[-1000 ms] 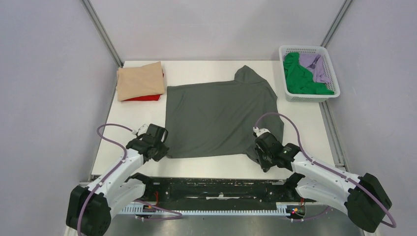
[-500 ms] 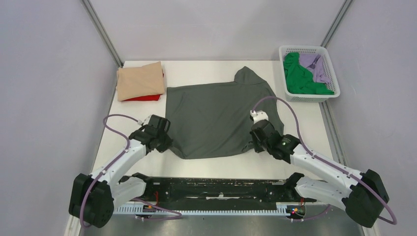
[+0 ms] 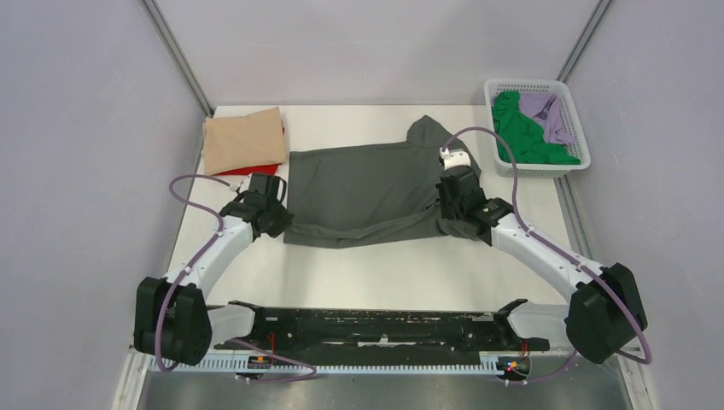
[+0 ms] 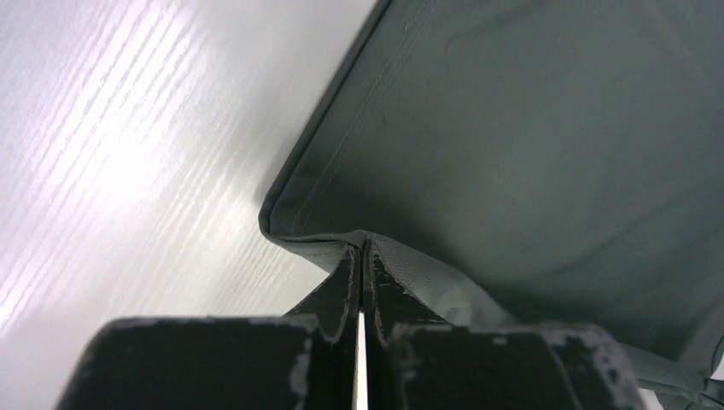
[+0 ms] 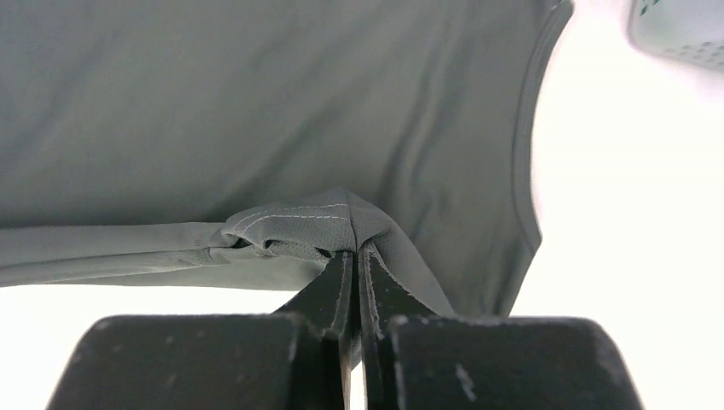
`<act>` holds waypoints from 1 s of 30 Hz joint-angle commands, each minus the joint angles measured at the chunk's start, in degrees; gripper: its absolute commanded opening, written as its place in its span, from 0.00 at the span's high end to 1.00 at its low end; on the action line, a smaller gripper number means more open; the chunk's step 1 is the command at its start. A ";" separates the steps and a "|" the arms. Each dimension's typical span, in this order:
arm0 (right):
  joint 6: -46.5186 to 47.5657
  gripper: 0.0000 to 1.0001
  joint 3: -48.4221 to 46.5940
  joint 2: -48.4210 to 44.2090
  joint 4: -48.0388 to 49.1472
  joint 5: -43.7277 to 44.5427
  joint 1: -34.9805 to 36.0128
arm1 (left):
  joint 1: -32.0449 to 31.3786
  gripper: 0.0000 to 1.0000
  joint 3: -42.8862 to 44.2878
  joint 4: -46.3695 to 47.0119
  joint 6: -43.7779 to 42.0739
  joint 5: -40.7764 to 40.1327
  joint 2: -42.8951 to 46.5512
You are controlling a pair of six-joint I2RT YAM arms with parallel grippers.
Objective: Fold and stack the t-shirts
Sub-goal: Fold the flattened tshirt in 1/3 of the way
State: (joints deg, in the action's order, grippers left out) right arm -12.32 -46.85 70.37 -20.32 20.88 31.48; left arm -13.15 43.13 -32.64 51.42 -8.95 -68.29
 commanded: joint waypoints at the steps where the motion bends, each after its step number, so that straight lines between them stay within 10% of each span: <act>1: 5.05 1.00 -5.34 3.60 3.60 -1.93 -3.65 | 1.48 0.98 4.10 2.82 -3.32 -1.57 -2.99; 13: 22.73 1.00 -16.54 19.37 5.05 -9.59 -9.35 | 4.56 0.95 12.29 5.73 -2.75 -1.57 -15.65; 18: 30.16 0.97 -21.21 27.73 9.72 -7.71 -9.77 | 6.22 0.79 17.61 7.42 -0.63 -4.74 -23.31; 19: 30.77 0.92 -23.51 29.66 10.82 -5.92 -9.85 | 6.80 0.56 18.85 7.35 -0.39 -4.81 -24.98; 22: 31.38 0.58 -29.60 35.70 15.83 0.89 -10.12 | 8.08 0.45 22.84 8.52 0.81 -2.42 -27.60; 25: 29.06 0.09 -35.21 38.39 16.66 7.35 -10.13 | 8.23 0.02 24.63 9.07 1.31 -1.66 -26.19; 30: 21.41 0.02 -26.78 30.58 18.11 6.05 -10.13 | 7.92 0.00 20.13 9.67 -0.11 -0.46 -18.65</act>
State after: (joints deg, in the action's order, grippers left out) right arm 14.92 -78.13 108.51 -6.39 24.40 21.54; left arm -4.93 65.01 -25.06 51.86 -10.28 -94.00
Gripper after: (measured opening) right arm 0.979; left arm 0.993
